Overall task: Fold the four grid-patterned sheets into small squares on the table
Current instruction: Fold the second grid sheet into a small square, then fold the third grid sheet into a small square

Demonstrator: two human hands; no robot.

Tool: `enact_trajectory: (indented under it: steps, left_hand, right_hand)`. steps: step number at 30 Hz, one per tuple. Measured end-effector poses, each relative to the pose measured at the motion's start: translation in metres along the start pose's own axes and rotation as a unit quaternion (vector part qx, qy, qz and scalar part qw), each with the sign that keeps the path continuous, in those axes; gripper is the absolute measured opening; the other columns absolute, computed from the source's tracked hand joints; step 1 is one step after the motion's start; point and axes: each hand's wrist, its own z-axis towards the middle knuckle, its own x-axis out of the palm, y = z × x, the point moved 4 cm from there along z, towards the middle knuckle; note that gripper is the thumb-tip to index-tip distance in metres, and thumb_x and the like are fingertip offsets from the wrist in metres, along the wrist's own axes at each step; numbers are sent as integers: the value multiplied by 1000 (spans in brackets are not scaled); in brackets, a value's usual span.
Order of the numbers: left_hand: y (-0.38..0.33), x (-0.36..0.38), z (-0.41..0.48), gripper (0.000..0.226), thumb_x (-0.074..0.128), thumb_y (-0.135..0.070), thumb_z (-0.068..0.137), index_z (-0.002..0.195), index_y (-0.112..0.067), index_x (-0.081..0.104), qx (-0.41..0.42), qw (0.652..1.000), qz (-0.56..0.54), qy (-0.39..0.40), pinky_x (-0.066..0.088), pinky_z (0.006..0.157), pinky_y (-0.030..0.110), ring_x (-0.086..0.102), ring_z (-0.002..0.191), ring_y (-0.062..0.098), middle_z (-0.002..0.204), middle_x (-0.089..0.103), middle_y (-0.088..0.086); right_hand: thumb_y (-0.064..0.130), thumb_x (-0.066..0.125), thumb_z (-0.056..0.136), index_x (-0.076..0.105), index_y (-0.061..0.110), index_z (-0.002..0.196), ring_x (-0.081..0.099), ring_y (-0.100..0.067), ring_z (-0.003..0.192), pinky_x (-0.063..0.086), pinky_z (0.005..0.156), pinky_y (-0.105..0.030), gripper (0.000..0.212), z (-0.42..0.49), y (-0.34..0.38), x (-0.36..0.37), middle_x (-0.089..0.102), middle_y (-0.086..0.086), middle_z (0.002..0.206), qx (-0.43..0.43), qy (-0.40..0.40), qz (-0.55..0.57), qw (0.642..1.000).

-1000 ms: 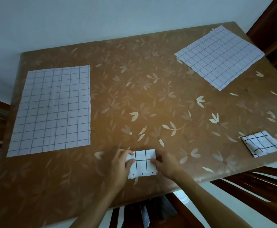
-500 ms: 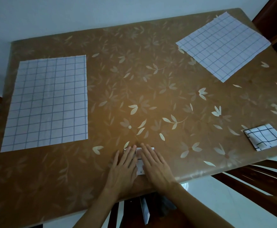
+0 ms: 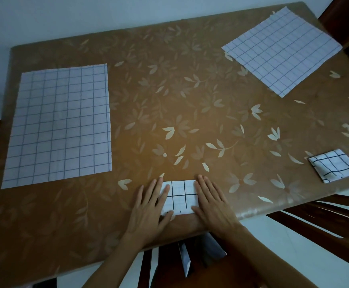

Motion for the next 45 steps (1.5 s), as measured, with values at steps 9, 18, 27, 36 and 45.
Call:
enact_trajectory:
  steps: [9, 18, 27, 36, 45]
  left_hand:
    - [-5, 0, -18, 74, 26, -61, 99, 158, -16, 23, -12, 1000, -16, -6, 17, 120, 50, 11, 154, 28, 167, 11, 11]
    - [16, -64, -47, 54, 35, -51, 102, 146, -20, 39, -106, 989, -99, -34, 40, 110, 38, 45, 134, 25, 149, 43, 8]
    - [34, -101, -137, 27, 51, -38, 99, 117, -20, 60, -200, 974, -108, -28, 53, 79, 30, 61, 97, 16, 111, 61, -1]
    - [66, -98, -270, 25, 54, -33, 97, 110, -17, 69, -270, 938, -216, -9, 57, 82, 36, 66, 96, 23, 107, 71, 2]
    - [169, -98, -329, 22, 60, -33, 94, 106, -17, 70, -280, 927, -247, -27, 53, 92, 36, 64, 103, 23, 107, 70, 0]
  right_hand:
    - [48, 31, 97, 32, 3, 148, 37, -29, 144, 12, 116, -39, 67, 2, 23, -2, 31, -15, 157, -4, 7, 12, 1000]
    - [25, 43, 100, 50, 19, 139, 50, -25, 125, 43, 102, -37, 40, -1, 49, -80, 48, -4, 145, 16, -3, 104, 994]
    - [26, 46, 96, 59, 19, 128, 64, -24, 107, 55, 87, -38, 35, -35, 106, -107, 67, -4, 124, -6, 38, 106, 994]
    - [25, 53, 95, 64, 19, 123, 66, -19, 99, 56, 88, -35, 31, -90, 210, -116, 68, -2, 116, -43, 40, 149, 987]
    - [25, 53, 94, 64, 19, 123, 67, -18, 96, 58, 86, -35, 31, -71, 336, -117, 71, -1, 113, -66, 21, 149, 986]
